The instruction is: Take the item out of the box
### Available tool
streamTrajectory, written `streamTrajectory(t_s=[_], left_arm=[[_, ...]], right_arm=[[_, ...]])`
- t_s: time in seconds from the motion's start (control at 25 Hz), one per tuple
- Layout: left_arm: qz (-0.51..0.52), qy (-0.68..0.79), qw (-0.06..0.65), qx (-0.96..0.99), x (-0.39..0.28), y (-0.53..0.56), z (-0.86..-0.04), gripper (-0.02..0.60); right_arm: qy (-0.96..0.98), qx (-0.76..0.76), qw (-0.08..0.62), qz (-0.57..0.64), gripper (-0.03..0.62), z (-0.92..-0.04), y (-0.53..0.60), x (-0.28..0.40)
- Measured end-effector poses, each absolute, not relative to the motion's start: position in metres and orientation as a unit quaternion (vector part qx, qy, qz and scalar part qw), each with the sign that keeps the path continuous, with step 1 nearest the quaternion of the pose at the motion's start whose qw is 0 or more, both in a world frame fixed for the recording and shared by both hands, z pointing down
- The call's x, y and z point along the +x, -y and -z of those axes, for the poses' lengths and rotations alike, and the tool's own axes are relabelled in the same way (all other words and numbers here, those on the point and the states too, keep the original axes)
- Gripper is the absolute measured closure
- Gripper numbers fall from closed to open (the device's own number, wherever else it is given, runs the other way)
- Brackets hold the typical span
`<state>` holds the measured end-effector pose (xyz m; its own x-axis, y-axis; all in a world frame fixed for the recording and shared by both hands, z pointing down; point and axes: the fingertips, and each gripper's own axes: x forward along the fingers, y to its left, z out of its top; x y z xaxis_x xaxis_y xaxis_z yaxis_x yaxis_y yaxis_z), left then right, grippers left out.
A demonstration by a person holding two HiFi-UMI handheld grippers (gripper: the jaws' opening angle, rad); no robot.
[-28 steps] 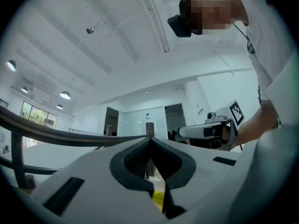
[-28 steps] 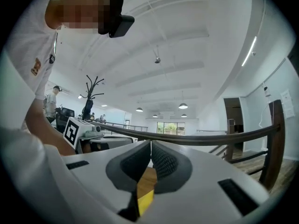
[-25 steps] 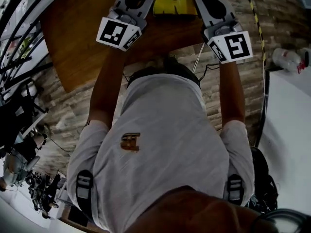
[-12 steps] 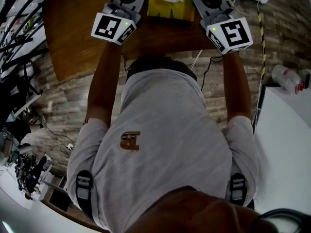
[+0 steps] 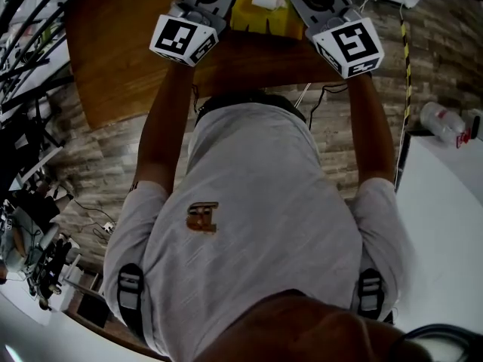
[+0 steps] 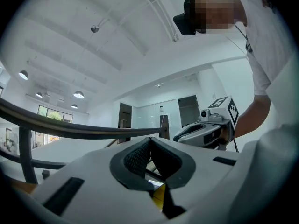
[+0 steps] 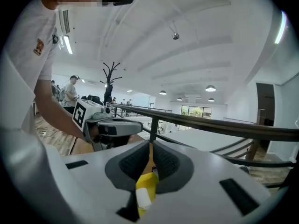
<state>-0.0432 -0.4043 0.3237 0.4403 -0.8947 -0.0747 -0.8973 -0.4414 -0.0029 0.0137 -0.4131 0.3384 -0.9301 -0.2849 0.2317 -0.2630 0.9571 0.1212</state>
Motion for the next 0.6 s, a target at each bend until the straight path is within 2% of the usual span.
streamTrajectory(t_s=[0.4, 0.44, 0.48, 0.6], left_arm=[[-0.028, -0.525, 0.006, -0.851, -0.057, 0.420, -0.349, 0.561], [-0.027, -0.525, 0.005, -0.851, -0.059, 0.420, -0.350, 0.561], [-0.027, -0.525, 0.004, -0.851, -0.061, 0.419, -0.352, 0.561], [-0.026, -0.525, 0.000, -0.851, -0.066, 0.421, -0.358, 0.561]], right_arm=[[0.973, 0.111, 0.198, 0.041, 0.554, -0.384, 0.421, -0.007], [0.972, 0.108, 0.207, 0.041, 0.526, -0.390, 0.420, -0.009], [0.970, 0.104, 0.216, 0.040, 0.450, -0.396, 0.420, -0.012], [0.964, 0.093, 0.245, 0.042, 0.433, -0.416, 0.422, -0.019]])
